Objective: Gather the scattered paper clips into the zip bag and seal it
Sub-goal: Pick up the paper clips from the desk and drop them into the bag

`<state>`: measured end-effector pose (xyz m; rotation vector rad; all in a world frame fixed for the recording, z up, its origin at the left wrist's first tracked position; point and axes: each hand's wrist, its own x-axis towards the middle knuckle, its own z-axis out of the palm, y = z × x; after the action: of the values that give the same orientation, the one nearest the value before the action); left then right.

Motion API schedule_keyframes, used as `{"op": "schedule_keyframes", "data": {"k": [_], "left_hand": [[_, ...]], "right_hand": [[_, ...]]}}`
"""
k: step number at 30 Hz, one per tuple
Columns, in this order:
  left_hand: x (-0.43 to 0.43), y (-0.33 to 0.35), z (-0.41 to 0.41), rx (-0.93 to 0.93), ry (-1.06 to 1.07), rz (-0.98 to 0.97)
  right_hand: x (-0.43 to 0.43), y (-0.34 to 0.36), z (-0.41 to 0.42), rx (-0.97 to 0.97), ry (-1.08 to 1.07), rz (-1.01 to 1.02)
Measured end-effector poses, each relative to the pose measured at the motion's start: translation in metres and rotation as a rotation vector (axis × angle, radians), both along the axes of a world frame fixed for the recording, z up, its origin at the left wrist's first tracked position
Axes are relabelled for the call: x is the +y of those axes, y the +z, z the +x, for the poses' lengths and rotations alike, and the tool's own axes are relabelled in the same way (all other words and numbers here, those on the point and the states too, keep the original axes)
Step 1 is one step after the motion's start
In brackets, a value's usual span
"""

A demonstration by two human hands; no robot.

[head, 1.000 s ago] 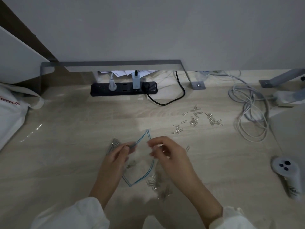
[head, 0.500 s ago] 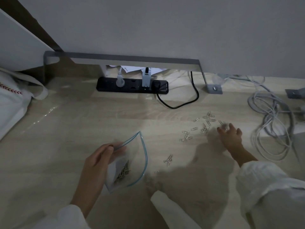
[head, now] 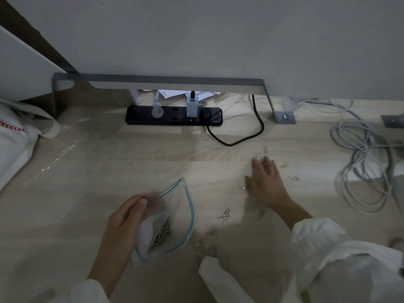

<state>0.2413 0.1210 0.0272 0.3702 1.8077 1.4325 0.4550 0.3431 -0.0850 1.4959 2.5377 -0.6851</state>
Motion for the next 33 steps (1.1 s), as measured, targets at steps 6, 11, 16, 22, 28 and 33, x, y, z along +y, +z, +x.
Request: {"op": "schedule_keyframes", "data": {"k": [6,11,16,22,28,33], "left_hand": [[-0.012,0.002,0.005,0.028,-0.024,-0.015],[-0.024,0.008,0.011,0.034,-0.060,-0.015],[-0.032,0.013,0.015,0.042,-0.108,-0.008],[-0.046,0.014,0.020,0.029,-0.121,0.005],[-0.059,0.014,0.021,0.008,-0.104,0.006],[-0.070,0.012,0.020,0.022,-0.104,-0.006]], "right_hand": [[-0.072,0.004,-0.002,0.078,0.060,0.028],[-0.141,0.001,0.013,0.028,0.190,0.026],[-0.192,-0.001,0.025,-0.015,0.213,0.036],[-0.218,-0.002,0.023,0.112,0.134,0.037],[-0.220,0.002,0.011,0.154,0.075,0.142],[-0.224,0.002,0.006,0.144,0.077,0.193]]}}
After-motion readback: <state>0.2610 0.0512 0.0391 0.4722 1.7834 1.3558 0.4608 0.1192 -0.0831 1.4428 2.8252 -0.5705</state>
